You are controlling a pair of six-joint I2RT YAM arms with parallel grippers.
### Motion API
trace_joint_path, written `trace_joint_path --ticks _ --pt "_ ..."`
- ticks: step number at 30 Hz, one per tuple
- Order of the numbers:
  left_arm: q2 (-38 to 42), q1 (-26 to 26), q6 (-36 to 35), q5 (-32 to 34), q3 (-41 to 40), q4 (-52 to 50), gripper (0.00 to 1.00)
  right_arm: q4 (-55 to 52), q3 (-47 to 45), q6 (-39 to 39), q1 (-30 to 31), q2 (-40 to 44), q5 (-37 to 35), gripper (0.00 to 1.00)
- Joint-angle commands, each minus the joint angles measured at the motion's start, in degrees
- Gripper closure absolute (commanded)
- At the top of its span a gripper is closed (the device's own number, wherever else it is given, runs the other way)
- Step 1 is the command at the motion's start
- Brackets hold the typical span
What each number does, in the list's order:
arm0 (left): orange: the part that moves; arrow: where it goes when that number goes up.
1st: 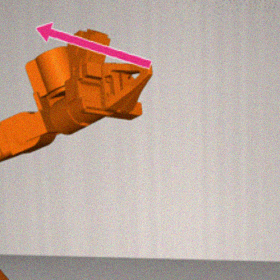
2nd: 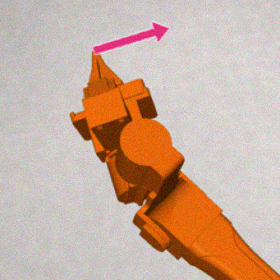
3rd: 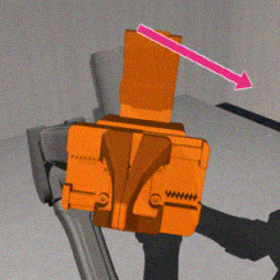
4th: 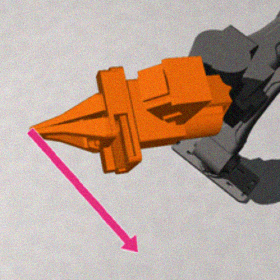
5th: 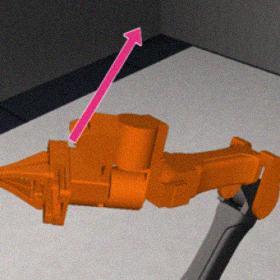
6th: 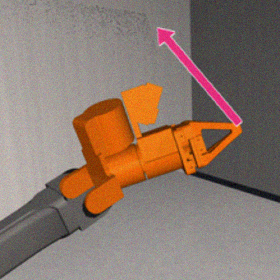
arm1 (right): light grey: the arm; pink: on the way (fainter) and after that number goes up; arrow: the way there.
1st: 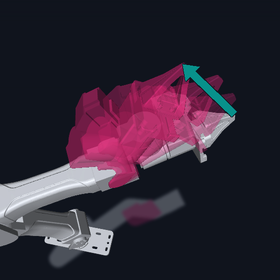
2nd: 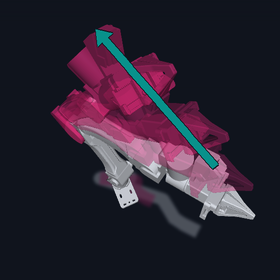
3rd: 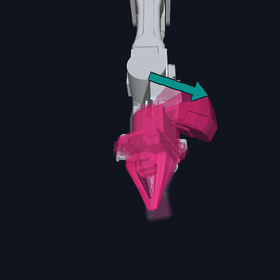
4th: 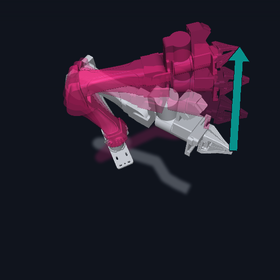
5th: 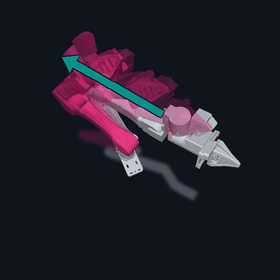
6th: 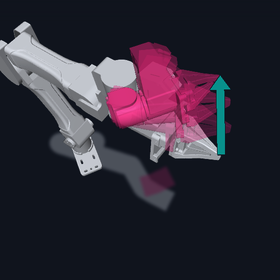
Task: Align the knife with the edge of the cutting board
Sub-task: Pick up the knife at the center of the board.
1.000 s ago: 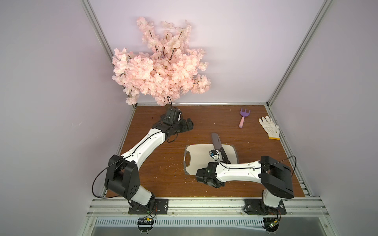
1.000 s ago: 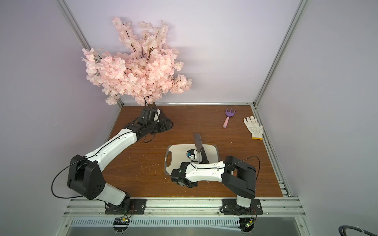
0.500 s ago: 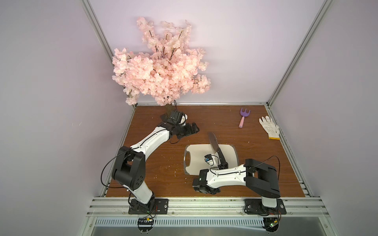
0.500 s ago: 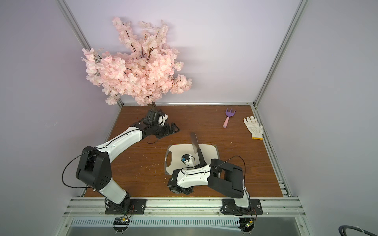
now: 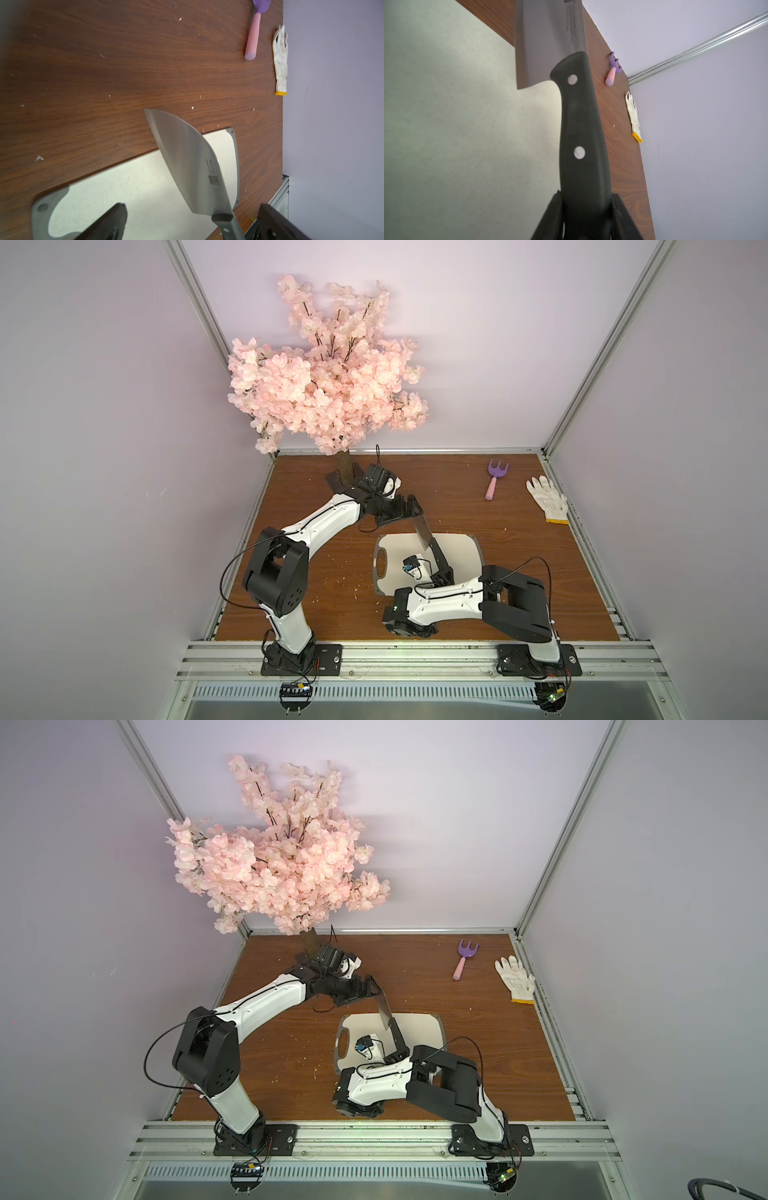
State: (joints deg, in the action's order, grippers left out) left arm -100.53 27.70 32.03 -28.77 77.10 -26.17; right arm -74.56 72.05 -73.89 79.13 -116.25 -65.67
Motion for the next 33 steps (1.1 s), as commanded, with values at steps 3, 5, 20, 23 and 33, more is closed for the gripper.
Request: trace_joint_path --ticks 3,5,20,23,33 --pt "-1.8 0.4 -3.5 3.3 3.7 -7.0 0.01 -2.8 1.1 1.2 0.4 -0.4 -5.2 1.0" --pt "-2.3 0.5 -3.7 4.2 4.6 -8.4 0.01 -2.8 0.9 1.6 0.5 -0.9 -5.4 1.0" --pt "-12.1 4.9 -3.5 10.7 21.9 -21.3 0.0 -2.7 0.4 3.2 0.8 -1.8 -7.5 1.0" --pt "-12.8 5.8 -2.6 12.0 22.6 -22.3 0.0 -2.7 0.4 3.4 1.0 -1.9 -7.9 1.0" --pt "-13.7 8.3 -1.1 16.3 21.7 -23.4 0.0 -2.8 2.6 6.3 1.4 -4.0 -8.8 1.0"
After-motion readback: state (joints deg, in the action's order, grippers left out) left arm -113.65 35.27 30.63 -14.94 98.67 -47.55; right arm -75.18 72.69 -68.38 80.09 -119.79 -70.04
